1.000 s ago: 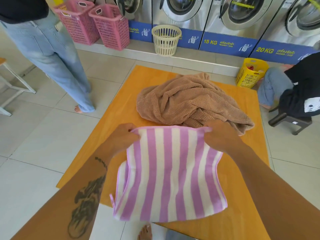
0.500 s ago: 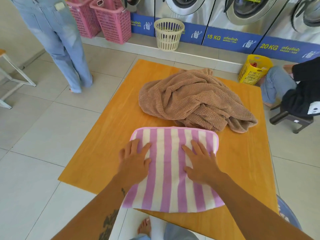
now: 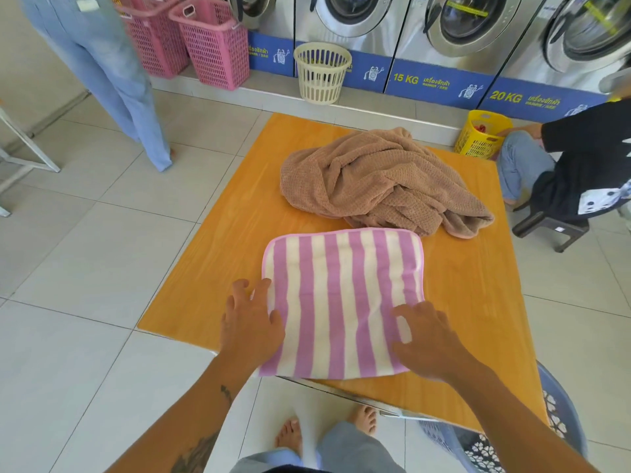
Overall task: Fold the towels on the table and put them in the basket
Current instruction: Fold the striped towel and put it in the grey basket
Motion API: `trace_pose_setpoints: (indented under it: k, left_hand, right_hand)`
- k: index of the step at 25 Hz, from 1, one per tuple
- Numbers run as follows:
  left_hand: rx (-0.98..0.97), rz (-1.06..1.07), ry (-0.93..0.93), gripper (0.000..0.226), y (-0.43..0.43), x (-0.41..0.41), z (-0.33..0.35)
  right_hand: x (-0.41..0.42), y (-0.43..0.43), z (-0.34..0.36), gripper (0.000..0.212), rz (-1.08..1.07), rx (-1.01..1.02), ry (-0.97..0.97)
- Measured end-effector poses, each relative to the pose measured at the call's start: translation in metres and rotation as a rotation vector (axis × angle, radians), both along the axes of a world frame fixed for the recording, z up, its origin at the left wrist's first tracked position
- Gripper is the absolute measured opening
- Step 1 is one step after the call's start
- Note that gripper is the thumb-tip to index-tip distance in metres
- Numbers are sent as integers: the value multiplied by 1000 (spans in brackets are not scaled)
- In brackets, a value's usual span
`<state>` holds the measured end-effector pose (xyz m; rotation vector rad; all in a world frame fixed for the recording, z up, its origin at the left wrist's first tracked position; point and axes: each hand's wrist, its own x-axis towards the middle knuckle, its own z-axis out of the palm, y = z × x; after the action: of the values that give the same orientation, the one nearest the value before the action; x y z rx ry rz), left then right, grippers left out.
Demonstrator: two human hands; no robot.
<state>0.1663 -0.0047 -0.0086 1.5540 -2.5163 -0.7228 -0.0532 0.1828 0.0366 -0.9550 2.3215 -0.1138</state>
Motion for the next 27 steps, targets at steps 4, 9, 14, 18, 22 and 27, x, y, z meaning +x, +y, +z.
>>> trace_pose_setpoints:
  k: [4, 9, 14, 18, 22, 27]
  left_hand:
    - [-12, 0, 29, 51, 25, 33, 2]
    - [67, -14, 24, 45, 58, 53, 15]
    - [229, 21, 31, 54, 80, 46, 28]
    - [89, 54, 351, 41, 74, 32, 51]
    - [-1, 125, 526, 28, 69, 16, 70]
    - [382, -24, 498, 47, 80, 8, 78]
  right_hand:
    - [21, 34, -7, 77, -211, -87, -9]
    - [19, 50, -10, 38, -379, -394, -34]
    - [12, 69, 7, 28, -387, -611, -7]
    - [-10, 78, 29, 33, -454, -799, -81]
    - [-27, 84, 47, 30, -449, -819, -58]
    - [-35, 92, 49, 27, -405, -660, -2]
